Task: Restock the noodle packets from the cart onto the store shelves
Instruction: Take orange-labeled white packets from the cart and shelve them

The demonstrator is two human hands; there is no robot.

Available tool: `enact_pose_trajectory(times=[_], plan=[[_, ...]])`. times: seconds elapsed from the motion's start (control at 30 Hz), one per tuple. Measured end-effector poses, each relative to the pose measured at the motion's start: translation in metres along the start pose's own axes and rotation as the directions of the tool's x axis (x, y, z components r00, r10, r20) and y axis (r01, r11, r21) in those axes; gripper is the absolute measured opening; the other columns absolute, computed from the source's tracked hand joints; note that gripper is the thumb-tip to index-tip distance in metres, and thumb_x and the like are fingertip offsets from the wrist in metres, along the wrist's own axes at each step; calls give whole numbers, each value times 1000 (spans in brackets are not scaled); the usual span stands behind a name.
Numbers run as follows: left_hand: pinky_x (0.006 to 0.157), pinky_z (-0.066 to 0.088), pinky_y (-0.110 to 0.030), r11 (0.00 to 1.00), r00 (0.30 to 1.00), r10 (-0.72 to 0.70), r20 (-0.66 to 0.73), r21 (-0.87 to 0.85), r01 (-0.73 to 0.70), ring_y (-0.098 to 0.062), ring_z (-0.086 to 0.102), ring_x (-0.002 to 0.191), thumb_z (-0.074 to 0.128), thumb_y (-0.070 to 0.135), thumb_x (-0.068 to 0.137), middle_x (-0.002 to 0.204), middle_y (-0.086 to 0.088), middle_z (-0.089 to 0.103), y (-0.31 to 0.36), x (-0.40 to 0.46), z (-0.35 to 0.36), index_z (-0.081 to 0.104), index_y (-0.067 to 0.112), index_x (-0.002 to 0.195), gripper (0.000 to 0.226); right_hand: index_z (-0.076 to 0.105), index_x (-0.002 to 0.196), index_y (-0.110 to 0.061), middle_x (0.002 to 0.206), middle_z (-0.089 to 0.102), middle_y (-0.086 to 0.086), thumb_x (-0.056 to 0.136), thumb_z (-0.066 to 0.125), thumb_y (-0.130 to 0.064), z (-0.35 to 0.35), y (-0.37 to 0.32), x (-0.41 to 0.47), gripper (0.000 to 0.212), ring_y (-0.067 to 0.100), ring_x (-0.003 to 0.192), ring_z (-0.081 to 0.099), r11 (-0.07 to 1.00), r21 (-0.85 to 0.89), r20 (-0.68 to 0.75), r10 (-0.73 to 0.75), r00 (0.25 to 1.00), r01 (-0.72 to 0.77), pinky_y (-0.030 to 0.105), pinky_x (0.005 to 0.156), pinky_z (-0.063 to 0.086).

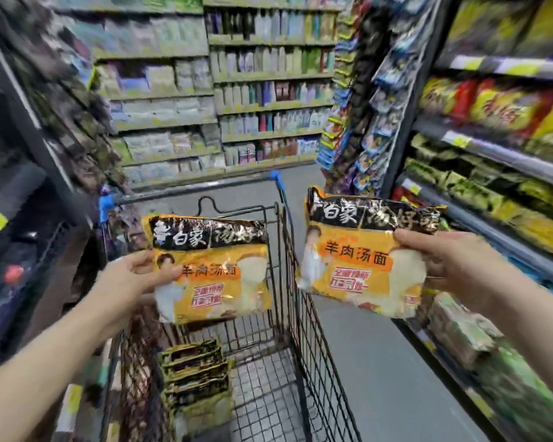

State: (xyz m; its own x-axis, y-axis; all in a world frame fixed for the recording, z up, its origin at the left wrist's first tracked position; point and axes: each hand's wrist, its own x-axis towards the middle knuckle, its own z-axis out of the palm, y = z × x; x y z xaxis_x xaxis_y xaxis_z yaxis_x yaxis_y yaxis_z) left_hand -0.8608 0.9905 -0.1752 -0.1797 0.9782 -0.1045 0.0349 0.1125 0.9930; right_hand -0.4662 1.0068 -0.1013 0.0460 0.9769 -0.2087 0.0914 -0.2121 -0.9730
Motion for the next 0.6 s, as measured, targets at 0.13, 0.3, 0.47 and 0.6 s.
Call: enact_pose_trajectory(times=[0.13, 0.3, 0.47, 0.6], plan=[[51, 55, -23, 999, 989, 40, 142, -27, -36, -13, 70, 62, 70, 10, 67, 82, -3, 75, 41, -8, 42, 63, 7, 99, 33, 67, 90, -4, 75, 75, 9, 67, 74, -31, -46, -14, -54, 36, 21, 61, 70, 999, 32, -116, 48, 992, -44, 33, 68, 51], [50, 55, -23, 996, 914, 81, 398, -6, -86, -18, 72, 68, 91, 42, 30, 87, -7, 75, 79, -30, 118, 65, 10, 94, 76, 68, 85, -3, 67, 73, 7, 71, 72, -24, -107, -13, -132, 26, 15, 51, 68, 991, 116, -274, 94, 957, -65, 24, 48, 53], [53, 56, -25, 996, 789, 78, 609, -9, -92, -24, 72, 73, 92, 41, 28, 92, -13, 74, 105, -67, 218, 64, 6, 101, 86, 67, 95, 0, 69, 73, 7, 78, 71, -24, -174, 0, -225, 29, 17, 52, 67, 988, 147, -487, 118, 865, -52, 23, 45, 50], [52, 55, -28, 994, 659, 80, 748, -14, -105, -24, 71, 67, 91, 46, 19, 86, -13, 75, 119, -114, 306, 65, 6, 99, 93, 67, 93, -2, 70, 73, 9, 74, 73, -25, -227, 15, -313, 30, 19, 54, 67, 978, 208, -656, 157, 738, -23, 27, 53, 51]])
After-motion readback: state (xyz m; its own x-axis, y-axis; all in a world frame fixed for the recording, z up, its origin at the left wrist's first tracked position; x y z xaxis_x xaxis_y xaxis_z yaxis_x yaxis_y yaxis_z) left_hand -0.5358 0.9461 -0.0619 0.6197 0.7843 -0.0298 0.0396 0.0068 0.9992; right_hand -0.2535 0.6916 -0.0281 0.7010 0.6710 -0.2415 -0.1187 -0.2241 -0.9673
